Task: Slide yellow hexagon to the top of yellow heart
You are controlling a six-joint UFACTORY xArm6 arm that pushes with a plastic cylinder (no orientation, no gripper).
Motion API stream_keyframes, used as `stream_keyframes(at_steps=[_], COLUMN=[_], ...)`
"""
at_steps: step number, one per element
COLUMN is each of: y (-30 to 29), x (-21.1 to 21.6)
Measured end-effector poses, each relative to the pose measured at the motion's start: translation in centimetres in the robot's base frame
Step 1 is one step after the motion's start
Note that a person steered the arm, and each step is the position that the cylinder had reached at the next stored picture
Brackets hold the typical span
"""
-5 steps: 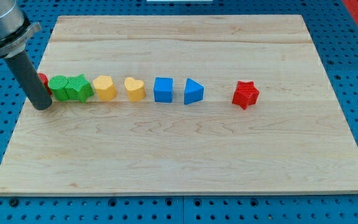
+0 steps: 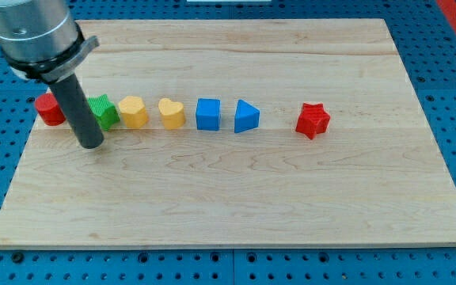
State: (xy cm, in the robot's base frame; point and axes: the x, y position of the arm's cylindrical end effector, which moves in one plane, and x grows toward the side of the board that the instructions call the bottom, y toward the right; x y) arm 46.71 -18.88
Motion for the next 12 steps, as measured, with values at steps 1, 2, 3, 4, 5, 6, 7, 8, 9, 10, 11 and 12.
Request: stream_keyframes(at_steps=[1, 2, 3, 4, 5, 6, 7, 8, 9, 10, 11, 12], y=[0.2, 2.2, 2.6, 2.7, 3.1, 4.6, 7.3, 7.3, 6.9, 6.6, 6.6, 5.8], x=[0.0, -0.5, -0.8, -3.6, -7.7, -11.4, -12.8, -11.2, -9.0, -6.8, -4.8, -3.3])
